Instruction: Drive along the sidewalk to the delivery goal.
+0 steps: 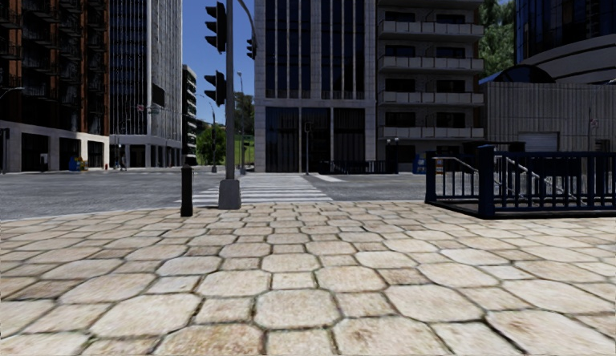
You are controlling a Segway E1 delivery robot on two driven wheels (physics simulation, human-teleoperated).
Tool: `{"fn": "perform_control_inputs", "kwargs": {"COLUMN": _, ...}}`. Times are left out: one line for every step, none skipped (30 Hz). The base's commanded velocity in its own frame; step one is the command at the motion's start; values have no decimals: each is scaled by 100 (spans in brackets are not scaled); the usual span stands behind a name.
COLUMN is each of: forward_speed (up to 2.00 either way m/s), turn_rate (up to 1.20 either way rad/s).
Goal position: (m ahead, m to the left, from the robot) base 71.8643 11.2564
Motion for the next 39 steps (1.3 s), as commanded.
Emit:
{"fn": "perform_control_inputs", "kwargs": {"forward_speed": 200, "turn_rate": 0}}
{"fn": "perform_control_inputs", "kwargs": {"forward_speed": 200, "turn_rate": 0}}
{"fn": "perform_control_inputs", "kwargs": {"forward_speed": 200, "turn_rate": 0}}
{"fn": "perform_control_inputs", "kwargs": {"forward_speed": 200, "turn_rate": 0}}
{"fn": "perform_control_inputs", "kwargs": {"forward_speed": 200, "turn_rate": 0}}
{"fn": "perform_control_inputs", "kwargs": {"forward_speed": 200, "turn_rate": 1}}
{"fn": "perform_control_inputs", "kwargs": {"forward_speed": 200, "turn_rate": 2}}
{"fn": "perform_control_inputs", "kwargs": {"forward_speed": 200, "turn_rate": 2}}
{"fn": "perform_control_inputs", "kwargs": {"forward_speed": 200, "turn_rate": 3}}
{"fn": "perform_control_inputs", "kwargs": {"forward_speed": 200, "turn_rate": 7}}
{"fn": "perform_control_inputs", "kwargs": {"forward_speed": 200, "turn_rate": 12}}
{"fn": "perform_control_inputs", "kwargs": {"forward_speed": 200, "turn_rate": 16}}
{"fn": "perform_control_inputs", "kwargs": {"forward_speed": 200, "turn_rate": 16}}
{"fn": "perform_control_inputs", "kwargs": {"forward_speed": 200, "turn_rate": 18}}
{"fn": "perform_control_inputs", "kwargs": {"forward_speed": 200, "turn_rate": 20}}
{"fn": "perform_control_inputs", "kwargs": {"forward_speed": 200, "turn_rate": 25}}
{"fn": "perform_control_inputs", "kwargs": {"forward_speed": 200, "turn_rate": 28}}
{"fn": "perform_control_inputs", "kwargs": {"forward_speed": 200, "turn_rate": 29}}
{"fn": "perform_control_inputs", "kwargs": {"forward_speed": 200, "turn_rate": 29}}
{"fn": "perform_control_inputs", "kwargs": {"forward_speed": 200, "turn_rate": 29}}
{"fn": "perform_control_inputs", "kwargs": {"forward_speed": 200, "turn_rate": 29}}
{"fn": "perform_control_inputs", "kwargs": {"forward_speed": 200, "turn_rate": 29}}
{"fn": "perform_control_inputs", "kwargs": {"forward_speed": 200, "turn_rate": 29}}
{"fn": "perform_control_inputs", "kwargs": {"forward_speed": 200, "turn_rate": 29}}
{"fn": "perform_control_inputs", "kwargs": {"forward_speed": 200, "turn_rate": 29}}
{"fn": "perform_control_inputs", "kwargs": {"forward_speed": 200, "turn_rate": 29}}
{"fn": "perform_control_inputs", "kwargs": {"forward_speed": 200, "turn_rate": 29}}
{"fn": "perform_control_inputs", "kwargs": {"forward_speed": 200, "turn_rate": 29}}
{"fn": "perform_control_inputs", "kwargs": {"forward_speed": 200, "turn_rate": 29}}
{"fn": "perform_control_inputs", "kwargs": {"forward_speed": 200, "turn_rate": 29}}
{"fn": "perform_control_inputs", "kwargs": {"forward_speed": 200, "turn_rate": 29}}
{"fn": "perform_control_inputs", "kwargs": {"forward_speed": 200, "turn_rate": 29}}
{"fn": "perform_control_inputs", "kwargs": {"forward_speed": 200, "turn_rate": 29}}
{"fn": "perform_control_inputs", "kwargs": {"forward_speed": 200, "turn_rate": 29}}
{"fn": "perform_control_inputs", "kwargs": {"forward_speed": 200, "turn_rate": 29}}
{"fn": "perform_control_inputs", "kwargs": {"forward_speed": 200, "turn_rate": 29}}
{"fn": "perform_control_inputs", "kwargs": {"forward_speed": 200, "turn_rate": 29}}
{"fn": "perform_control_inputs", "kwargs": {"forward_speed": 200, "turn_rate": 24}}
{"fn": "perform_control_inputs", "kwargs": {"forward_speed": 200, "turn_rate": 18}}
